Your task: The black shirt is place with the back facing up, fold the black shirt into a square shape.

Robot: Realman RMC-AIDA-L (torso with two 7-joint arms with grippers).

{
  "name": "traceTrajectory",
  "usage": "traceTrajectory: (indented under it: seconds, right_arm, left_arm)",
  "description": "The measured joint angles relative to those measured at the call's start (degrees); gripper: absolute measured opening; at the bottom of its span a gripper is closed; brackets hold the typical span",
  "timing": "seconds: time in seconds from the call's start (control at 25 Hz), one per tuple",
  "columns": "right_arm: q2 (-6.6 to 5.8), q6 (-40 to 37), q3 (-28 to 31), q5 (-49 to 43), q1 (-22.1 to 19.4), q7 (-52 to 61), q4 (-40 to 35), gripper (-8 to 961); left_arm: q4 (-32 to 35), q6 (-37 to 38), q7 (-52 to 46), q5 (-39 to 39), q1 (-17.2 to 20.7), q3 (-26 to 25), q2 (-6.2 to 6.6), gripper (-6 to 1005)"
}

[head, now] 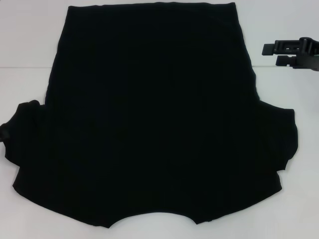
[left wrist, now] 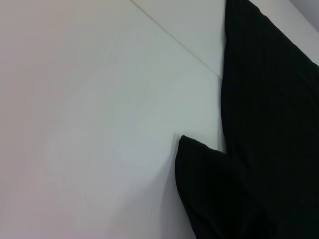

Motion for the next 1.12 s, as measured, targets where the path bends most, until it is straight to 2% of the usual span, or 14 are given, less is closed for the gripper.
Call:
traceTrajectory:
  seconds: [1.12]
  right_arm:
    - [-0.09, 0.05, 0.77, -0.10, -0.07, 0.02, 0.00, 735]
  left_arm:
    - [3.43, -1.01, -3.87, 0.11, -0.68, -1.65, 2.43, 21]
